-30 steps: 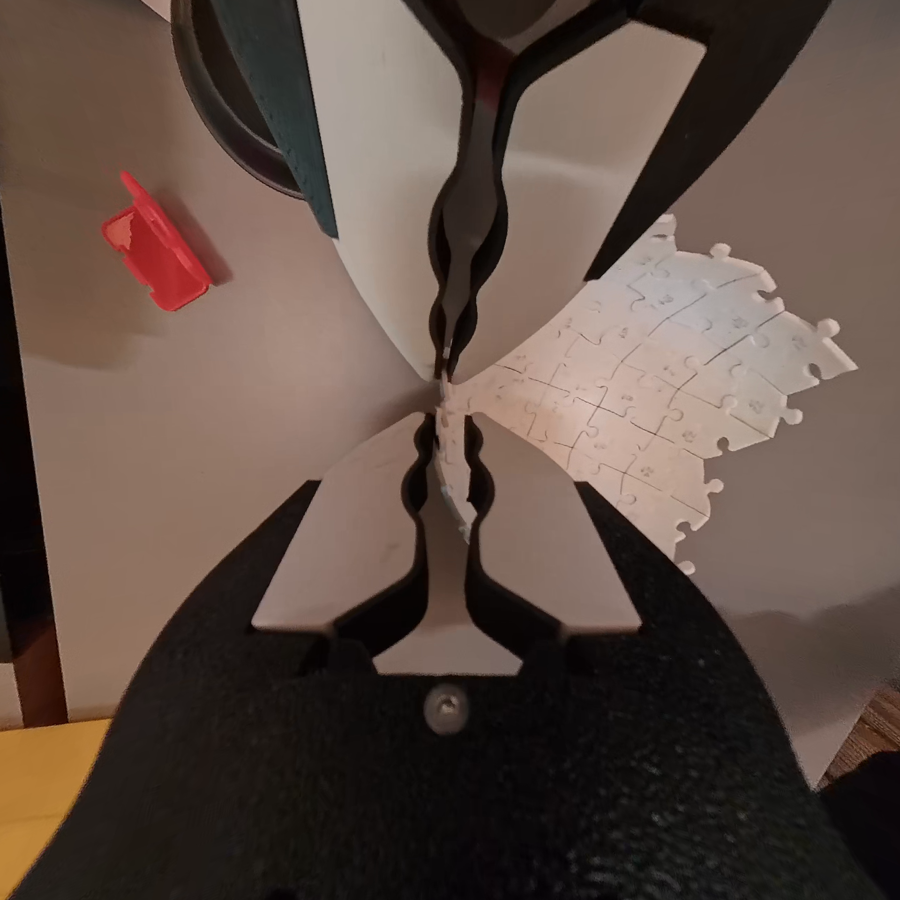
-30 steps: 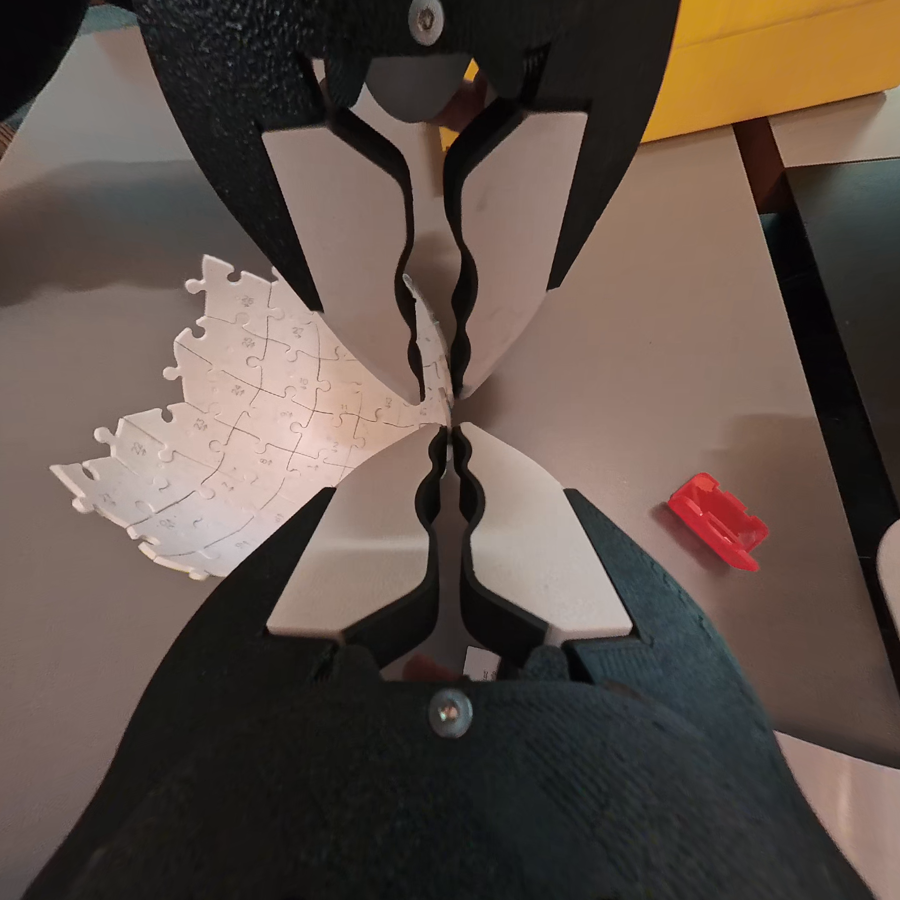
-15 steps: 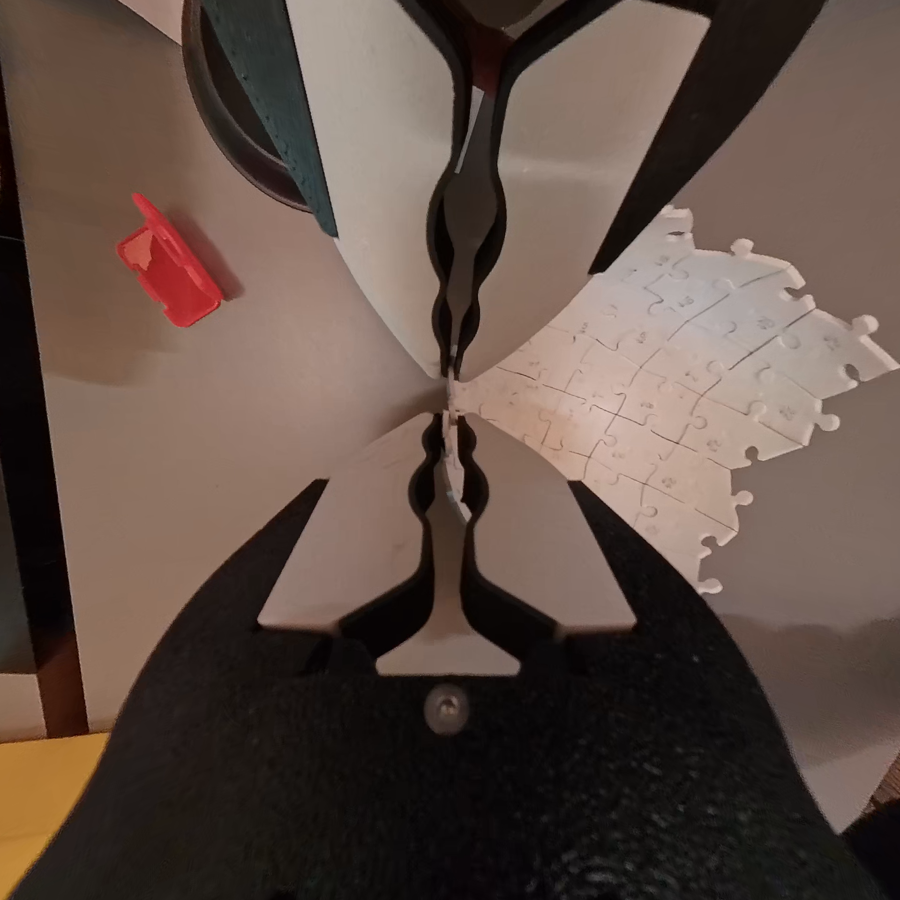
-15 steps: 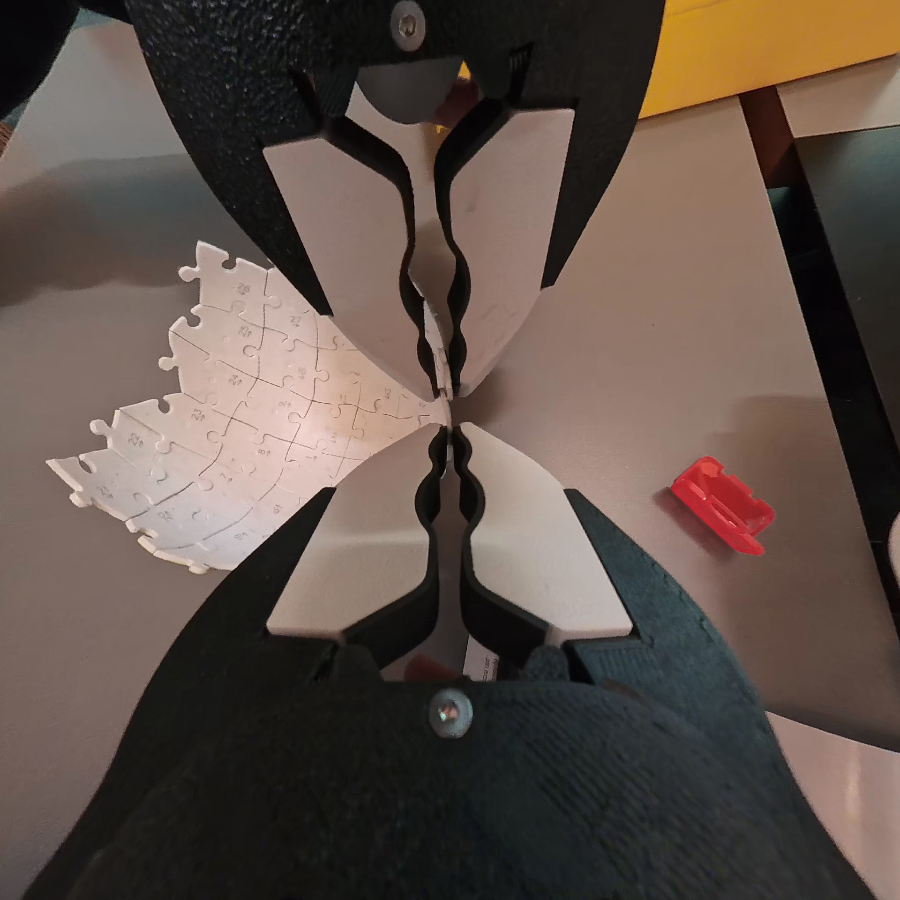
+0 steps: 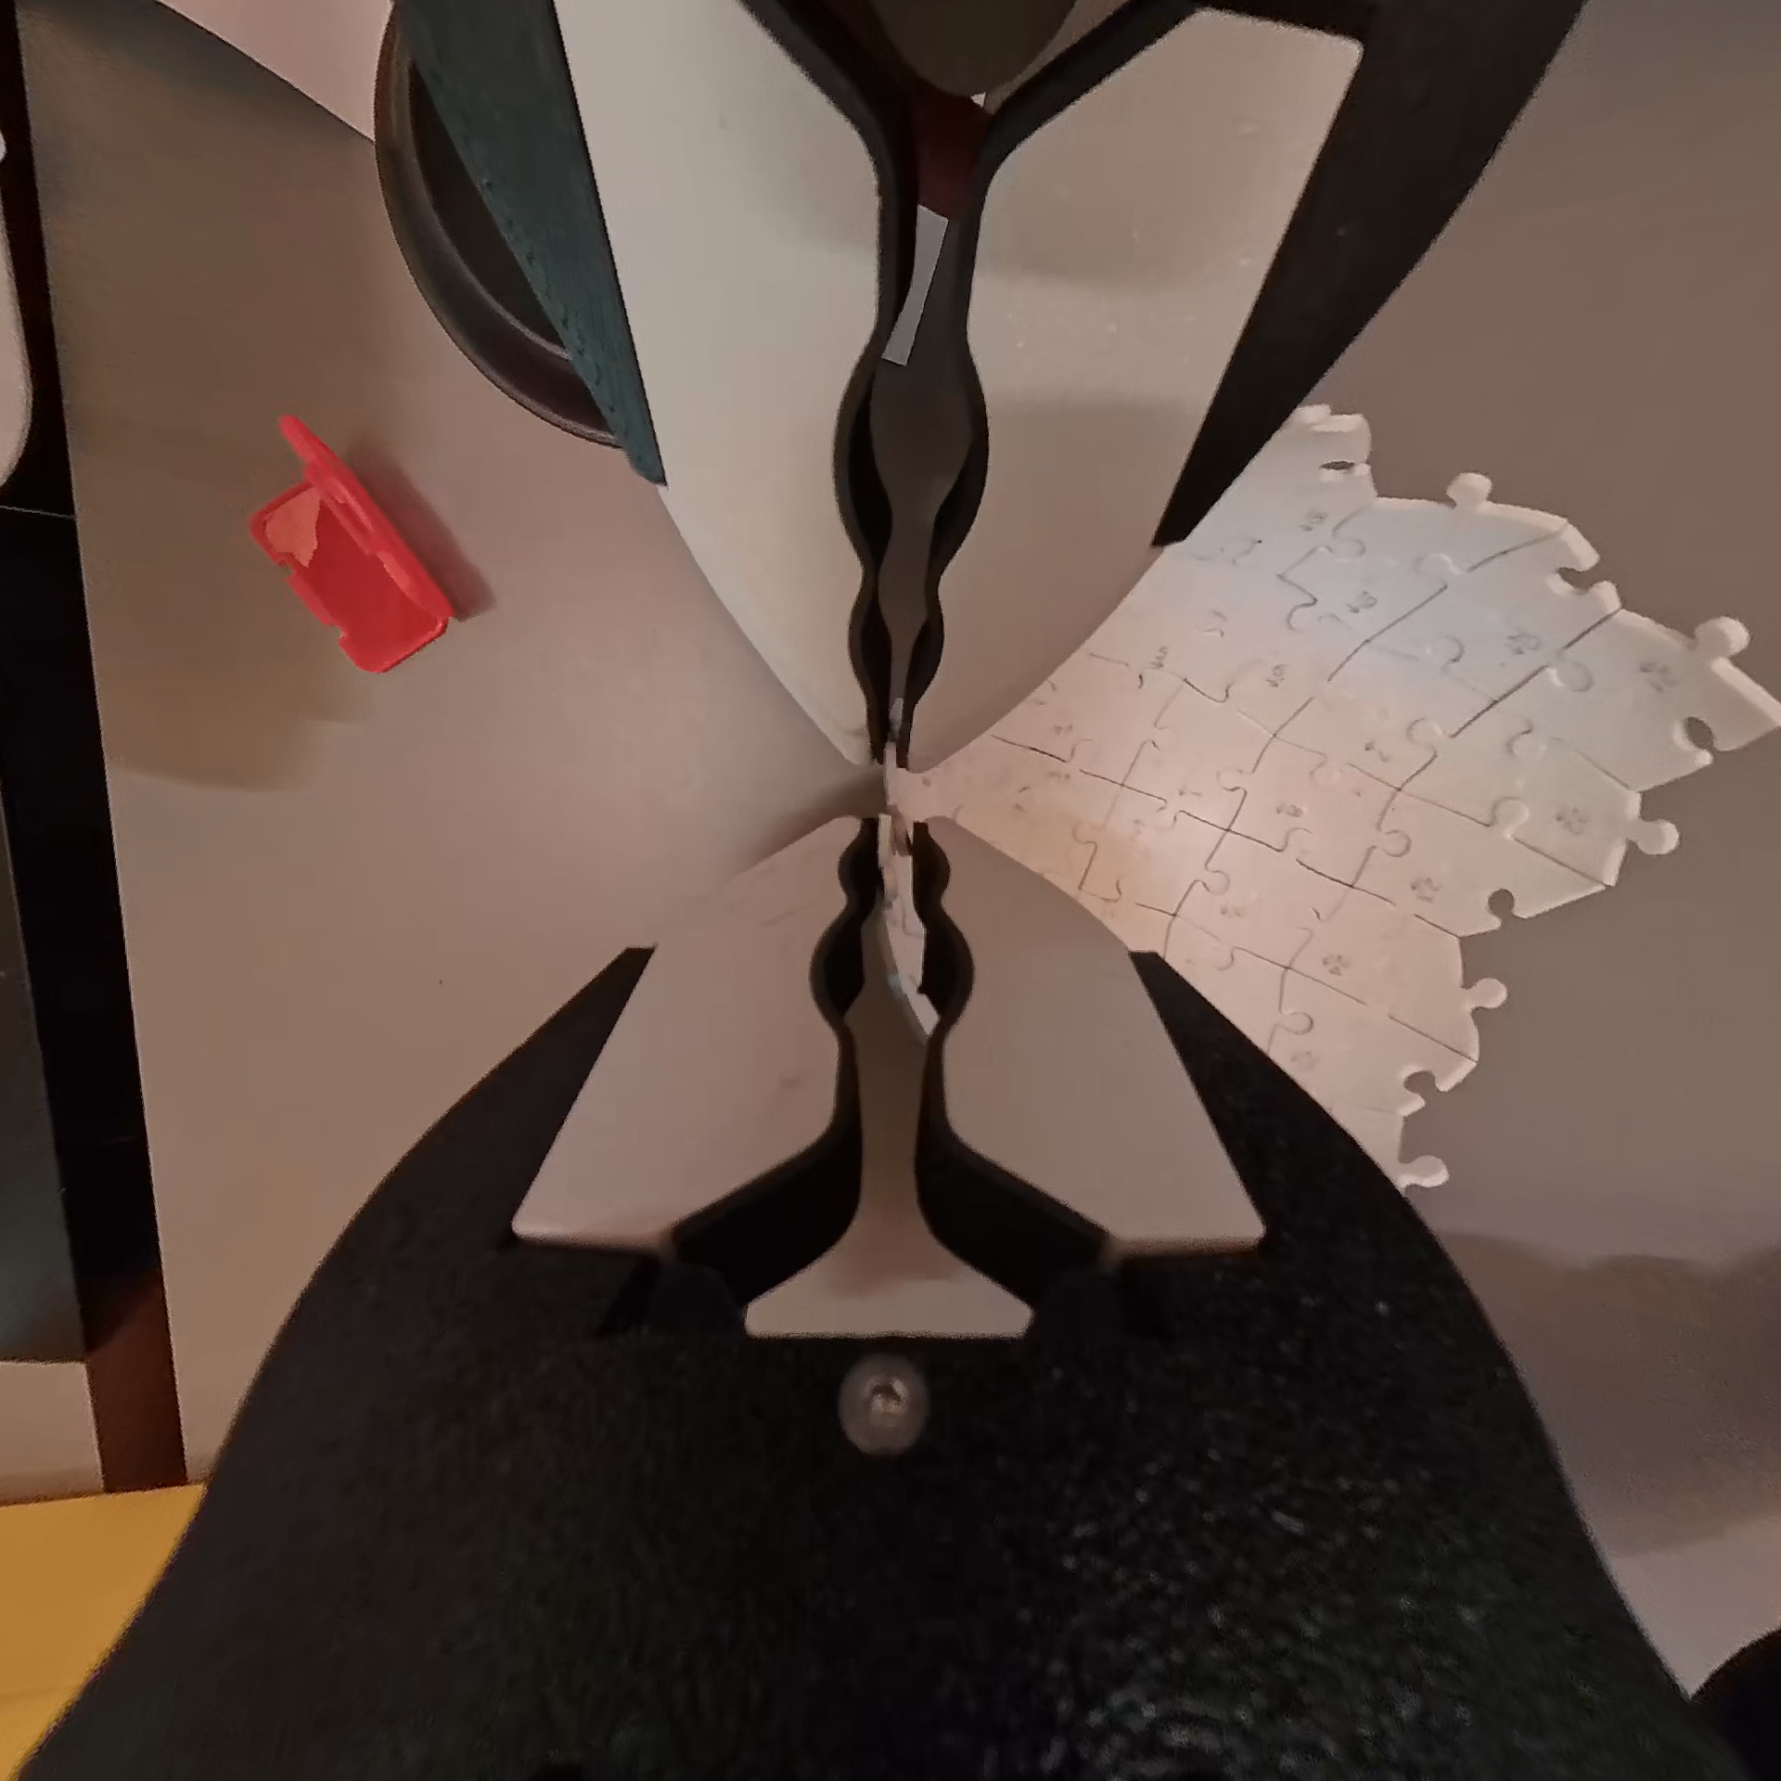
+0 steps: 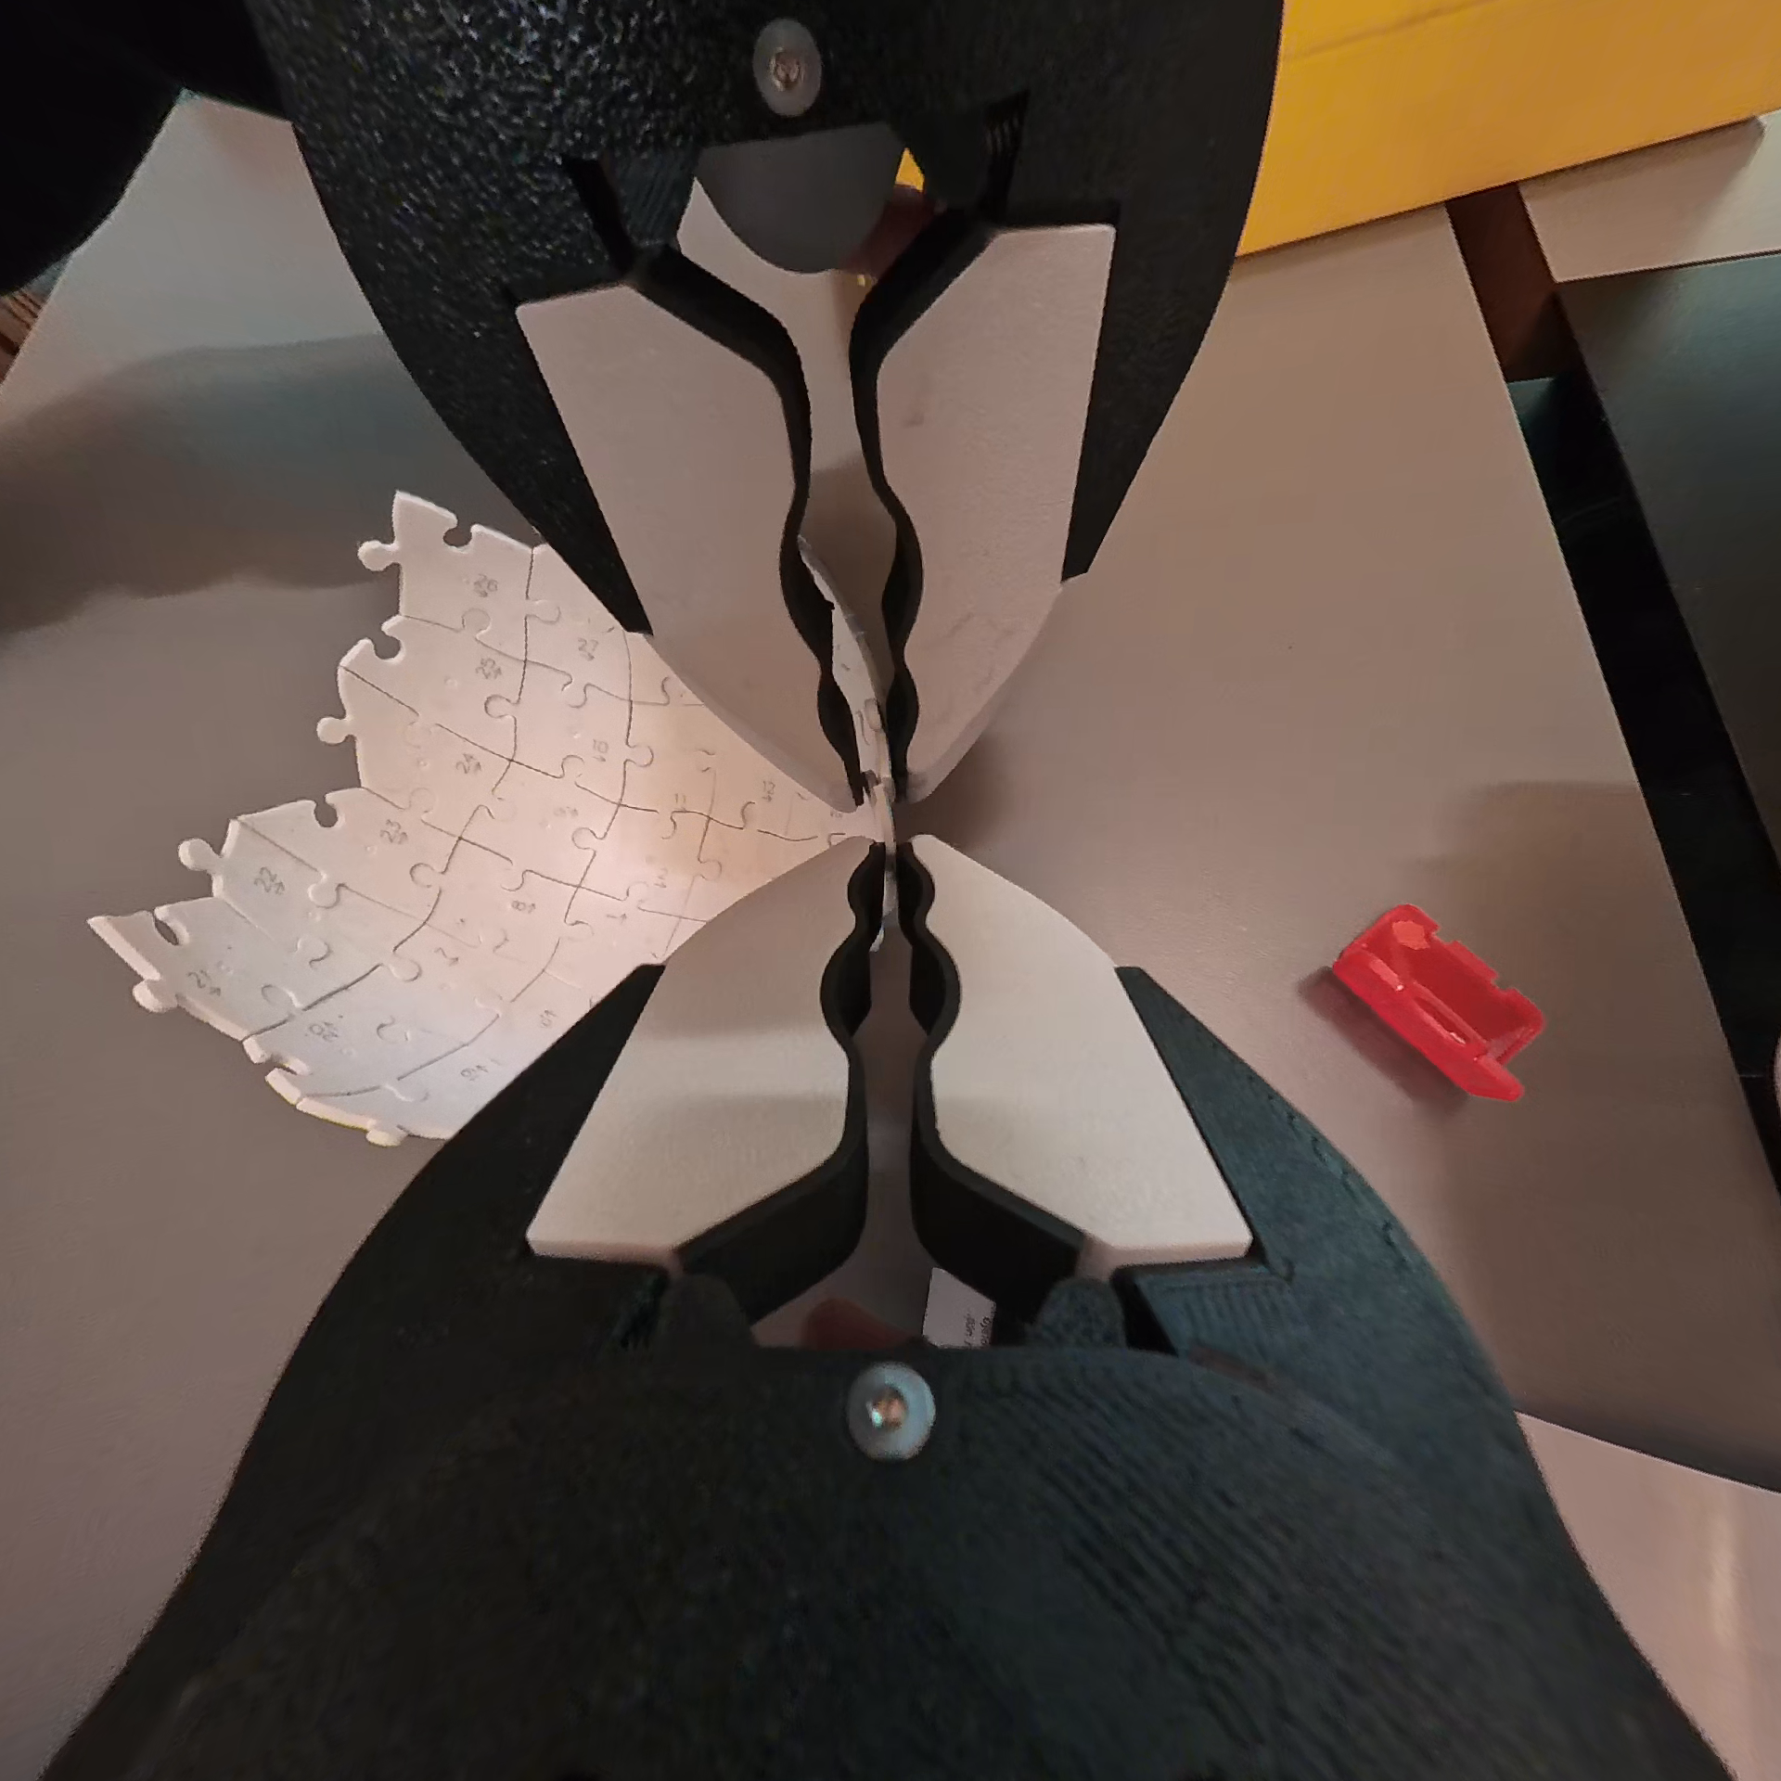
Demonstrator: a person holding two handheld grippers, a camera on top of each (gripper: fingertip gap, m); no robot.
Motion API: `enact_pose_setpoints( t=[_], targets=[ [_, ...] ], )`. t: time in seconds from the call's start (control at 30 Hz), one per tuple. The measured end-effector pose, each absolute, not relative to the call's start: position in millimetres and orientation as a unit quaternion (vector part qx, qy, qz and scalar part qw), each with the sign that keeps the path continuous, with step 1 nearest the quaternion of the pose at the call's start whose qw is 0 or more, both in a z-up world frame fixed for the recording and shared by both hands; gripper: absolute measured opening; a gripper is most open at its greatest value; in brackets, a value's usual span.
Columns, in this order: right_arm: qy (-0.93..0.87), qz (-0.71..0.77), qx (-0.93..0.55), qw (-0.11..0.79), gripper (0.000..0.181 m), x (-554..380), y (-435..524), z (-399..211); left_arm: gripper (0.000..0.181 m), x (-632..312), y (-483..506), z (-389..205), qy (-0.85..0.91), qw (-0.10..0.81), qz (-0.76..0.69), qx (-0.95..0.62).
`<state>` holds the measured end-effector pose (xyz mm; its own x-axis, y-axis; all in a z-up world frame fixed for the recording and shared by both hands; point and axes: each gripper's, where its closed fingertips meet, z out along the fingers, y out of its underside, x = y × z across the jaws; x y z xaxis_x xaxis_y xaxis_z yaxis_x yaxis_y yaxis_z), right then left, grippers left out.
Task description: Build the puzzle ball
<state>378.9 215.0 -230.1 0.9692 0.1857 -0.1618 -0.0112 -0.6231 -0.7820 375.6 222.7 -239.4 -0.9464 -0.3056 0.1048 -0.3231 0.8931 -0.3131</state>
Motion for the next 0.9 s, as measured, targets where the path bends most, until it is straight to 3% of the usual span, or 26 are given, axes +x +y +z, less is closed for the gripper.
enact_pose_setpoints(
  t=[0.37,0.6,0.67,0.83,0.9],
  targets=[
    [-0.047,0.123,-0.890,0.436,0.004,377,214,-229,0.005,377,223,-240,-0.974,0.015,0.166,0.156],
    [-0.043,0.101,-0.899,0.425,0.031,383,214,-236,0.004,378,218,-238,-0.973,0.011,0.168,0.155],
    [-0.045,0.100,-0.899,0.425,0.030,382,215,-236,0.004,378,217,-237,-0.974,0.012,0.167,0.154],
    [-0.061,0.121,-0.896,0.422,0.003,374,216,-237,0.004,378,217,-237,-0.973,0.013,0.171,0.152],
    [-0.066,0.116,-0.897,0.422,0.003,375,216,-237,0.005,378,217,-237,-0.973,0.015,0.173,0.151]
  ],
)
